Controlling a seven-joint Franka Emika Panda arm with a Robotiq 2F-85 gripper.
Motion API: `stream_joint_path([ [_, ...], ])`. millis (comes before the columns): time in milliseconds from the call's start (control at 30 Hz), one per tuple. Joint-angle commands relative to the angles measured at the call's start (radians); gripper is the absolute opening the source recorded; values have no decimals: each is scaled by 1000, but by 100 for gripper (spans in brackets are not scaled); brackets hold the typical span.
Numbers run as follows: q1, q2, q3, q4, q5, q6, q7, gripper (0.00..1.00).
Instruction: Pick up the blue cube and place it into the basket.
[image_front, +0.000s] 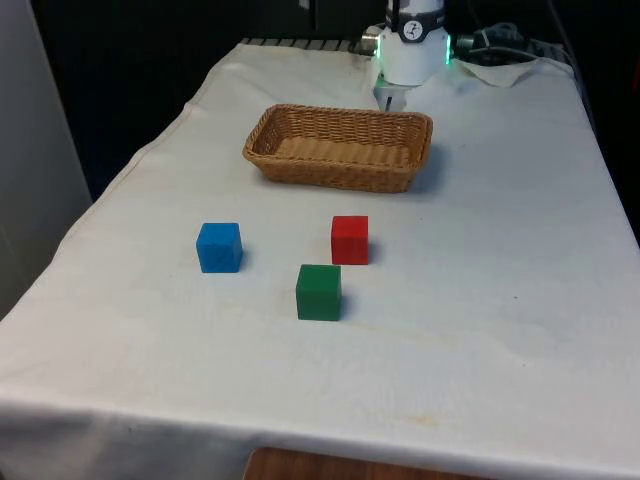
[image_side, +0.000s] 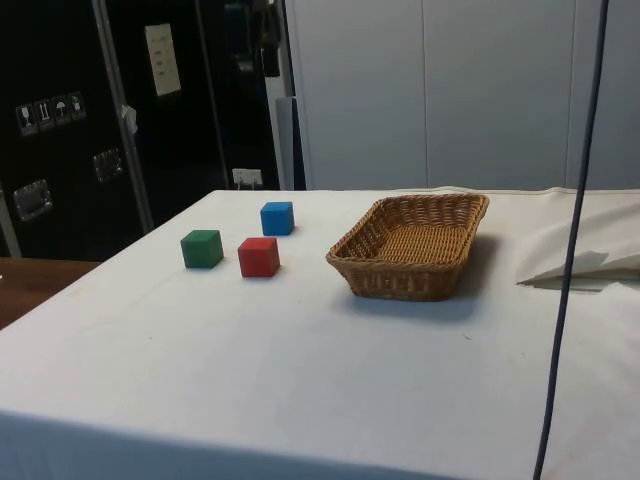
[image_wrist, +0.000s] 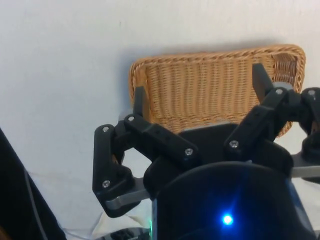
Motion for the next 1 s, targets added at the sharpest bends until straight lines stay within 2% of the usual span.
stream_joint_path([
  [0,-4,11,-2,3,11,14,-19,100],
  [67,-5,26,-11,6,14,32,-39,100],
  [133,-1,20,-12,0,5,27,-28,100],
  [200,-5,45,-21,10,17,50,-61,100],
  [433,-8,105,-40,35,20,89,-112,100],
  [467,-4,101,-42,32,12,86,-103,100],
  [733,-16,159,-67,72,25,106,-169,100],
  [767,-16,163,-71,75,25,106,-175,100],
  [800,-10,159,-72,71,16,103,-162,100],
  [833,-17,168,-75,79,26,107,-182,100],
  [967,-21,196,-93,101,32,110,-211,100],
])
